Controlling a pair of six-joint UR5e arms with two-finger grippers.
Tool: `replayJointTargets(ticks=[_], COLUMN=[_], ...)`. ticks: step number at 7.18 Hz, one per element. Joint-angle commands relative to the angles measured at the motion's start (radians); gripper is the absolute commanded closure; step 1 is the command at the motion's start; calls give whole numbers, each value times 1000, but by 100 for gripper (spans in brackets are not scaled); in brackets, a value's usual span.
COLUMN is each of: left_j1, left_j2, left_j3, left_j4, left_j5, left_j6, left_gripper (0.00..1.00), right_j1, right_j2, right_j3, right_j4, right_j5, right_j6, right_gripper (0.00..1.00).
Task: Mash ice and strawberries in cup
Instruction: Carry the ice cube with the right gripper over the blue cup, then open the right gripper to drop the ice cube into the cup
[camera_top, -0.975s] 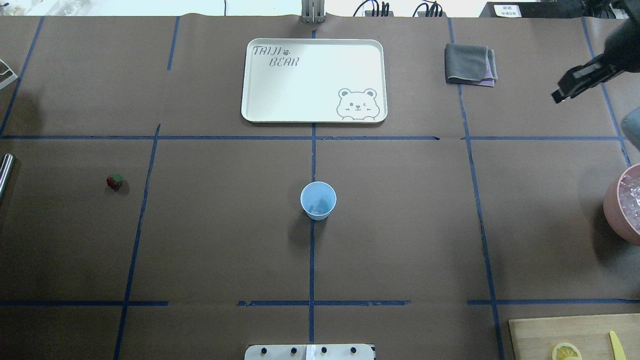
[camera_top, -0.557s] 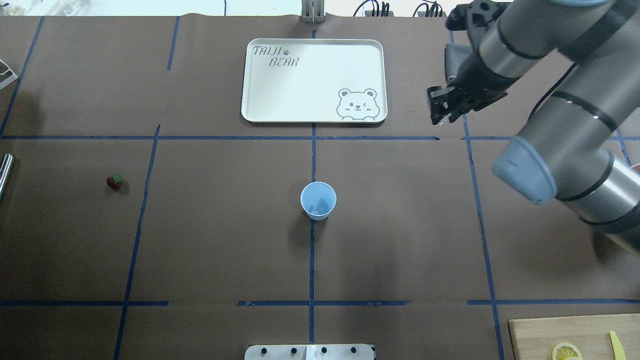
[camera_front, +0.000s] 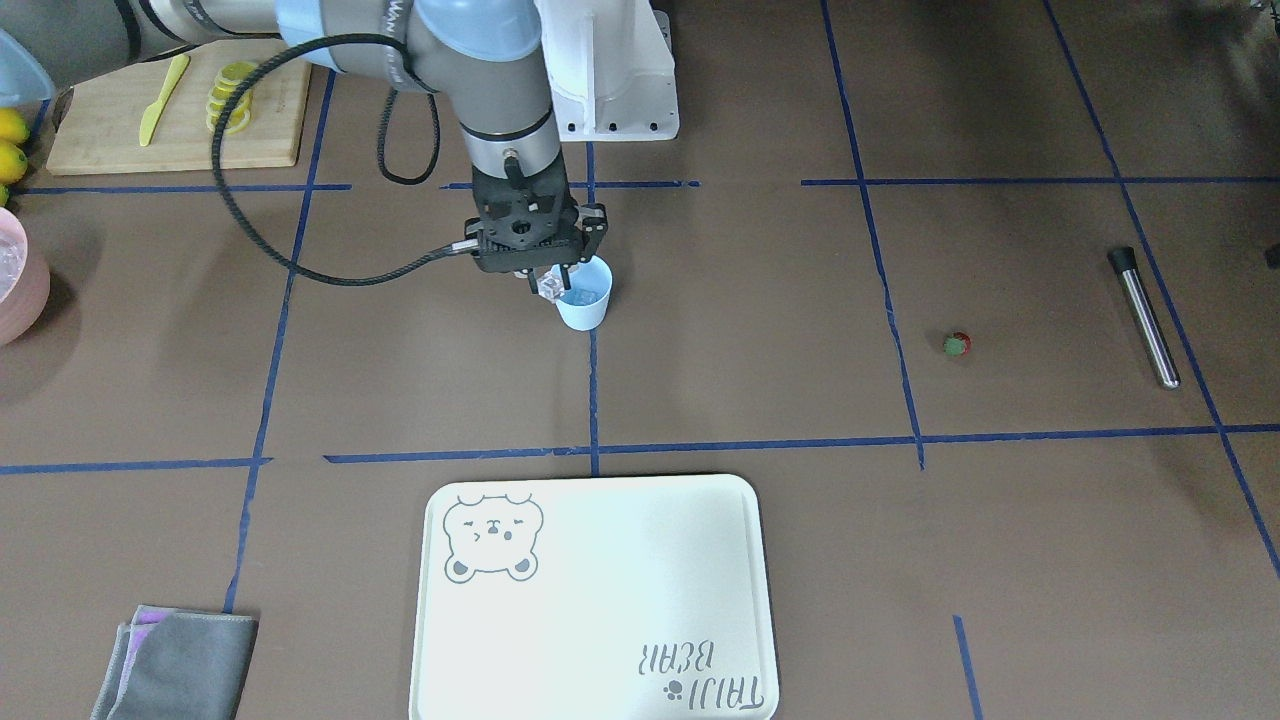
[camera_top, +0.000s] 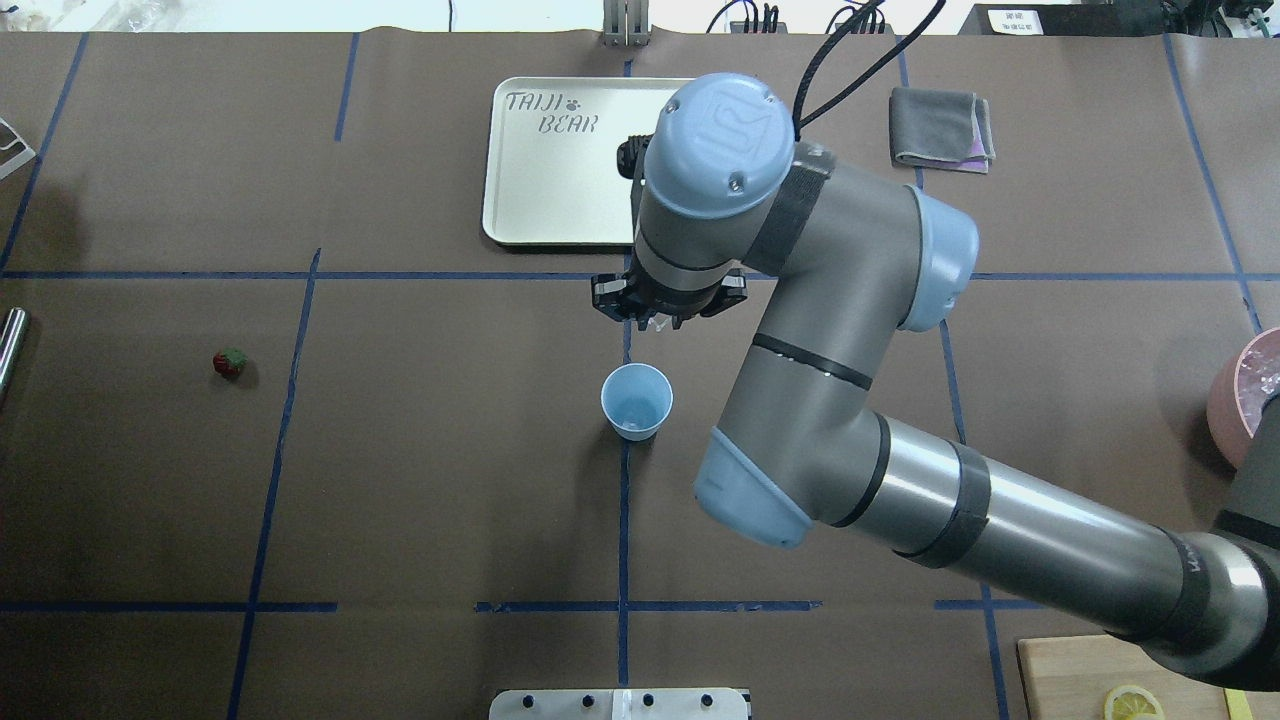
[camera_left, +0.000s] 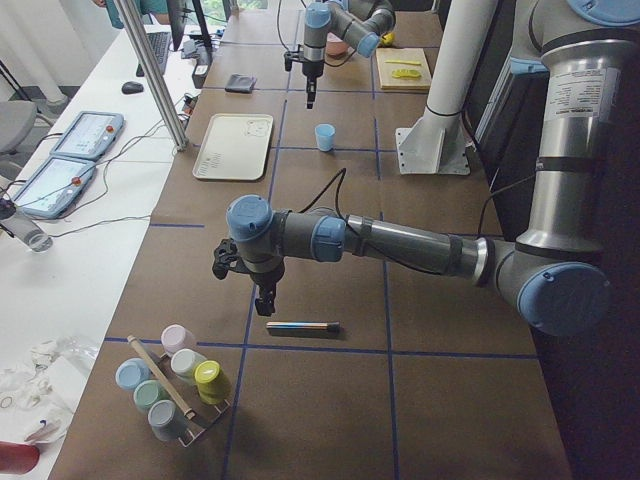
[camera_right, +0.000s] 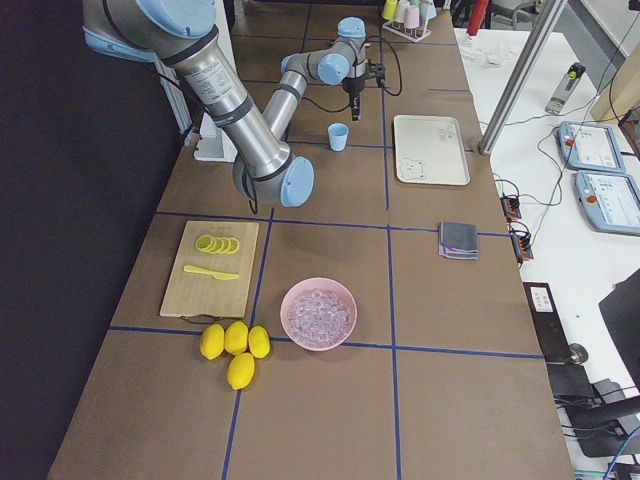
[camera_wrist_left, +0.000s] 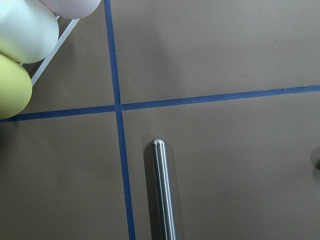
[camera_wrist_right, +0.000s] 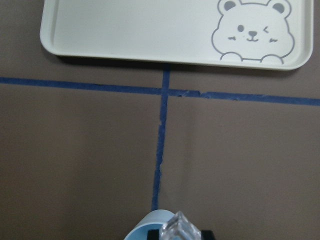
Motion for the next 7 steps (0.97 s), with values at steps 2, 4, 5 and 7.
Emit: replayJointTargets(ticks=[2, 4, 5, 7], left_j1=[0, 0, 0, 0], left_j2=[0, -2, -2, -4], left_j3=[0, 0, -3, 0], left_j4=[0, 0, 0, 0], left_j5=[0, 0, 0, 0], left_j6=[-1, -1, -4, -6], left_gripper=[0, 0, 0, 0], right_j1=[-70, -73, -73, -74], right_j2=[12, 15, 13, 6], right_j3=[-48, -47, -47, -42], right_j4=[12, 12, 12, 9], right_j5=[-46, -46, -46, -46], right_j6=[18, 21, 19, 21], right_gripper=[100, 97, 86, 64])
